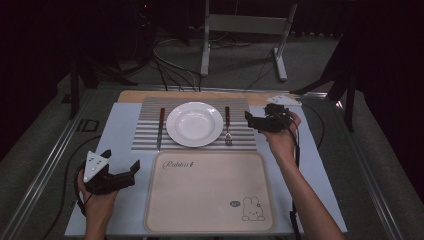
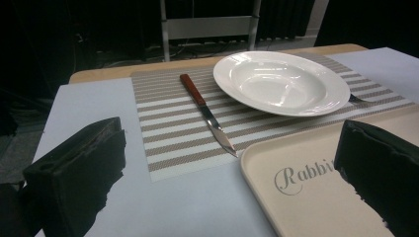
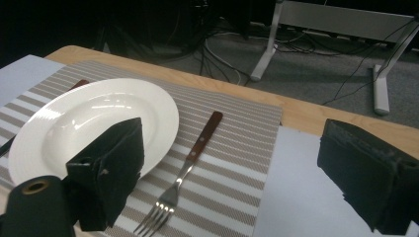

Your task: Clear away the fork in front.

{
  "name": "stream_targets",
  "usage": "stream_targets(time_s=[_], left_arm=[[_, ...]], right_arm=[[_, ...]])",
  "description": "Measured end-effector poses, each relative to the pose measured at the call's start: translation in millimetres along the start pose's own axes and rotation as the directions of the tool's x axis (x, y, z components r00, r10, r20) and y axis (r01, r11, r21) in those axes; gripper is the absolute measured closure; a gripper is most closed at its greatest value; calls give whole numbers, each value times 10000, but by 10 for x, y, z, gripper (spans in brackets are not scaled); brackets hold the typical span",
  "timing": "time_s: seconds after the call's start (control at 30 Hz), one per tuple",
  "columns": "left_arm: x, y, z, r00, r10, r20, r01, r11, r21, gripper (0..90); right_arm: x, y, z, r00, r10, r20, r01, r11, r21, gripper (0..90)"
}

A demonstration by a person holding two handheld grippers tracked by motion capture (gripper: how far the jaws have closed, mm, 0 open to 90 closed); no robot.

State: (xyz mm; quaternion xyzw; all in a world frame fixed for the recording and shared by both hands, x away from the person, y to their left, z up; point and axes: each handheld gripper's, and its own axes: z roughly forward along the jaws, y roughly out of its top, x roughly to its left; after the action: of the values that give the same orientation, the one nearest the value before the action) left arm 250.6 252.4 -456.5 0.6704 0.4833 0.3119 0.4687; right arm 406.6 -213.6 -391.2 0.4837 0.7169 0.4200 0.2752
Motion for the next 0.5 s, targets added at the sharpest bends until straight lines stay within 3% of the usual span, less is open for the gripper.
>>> stream_targets(time_s=[0.5], left_arm=[[11,-5,7,10000,-3,-7,3,10000,28,0]], right_arm=[[90,96,373,9999,5,135,-13,9985,549,108]])
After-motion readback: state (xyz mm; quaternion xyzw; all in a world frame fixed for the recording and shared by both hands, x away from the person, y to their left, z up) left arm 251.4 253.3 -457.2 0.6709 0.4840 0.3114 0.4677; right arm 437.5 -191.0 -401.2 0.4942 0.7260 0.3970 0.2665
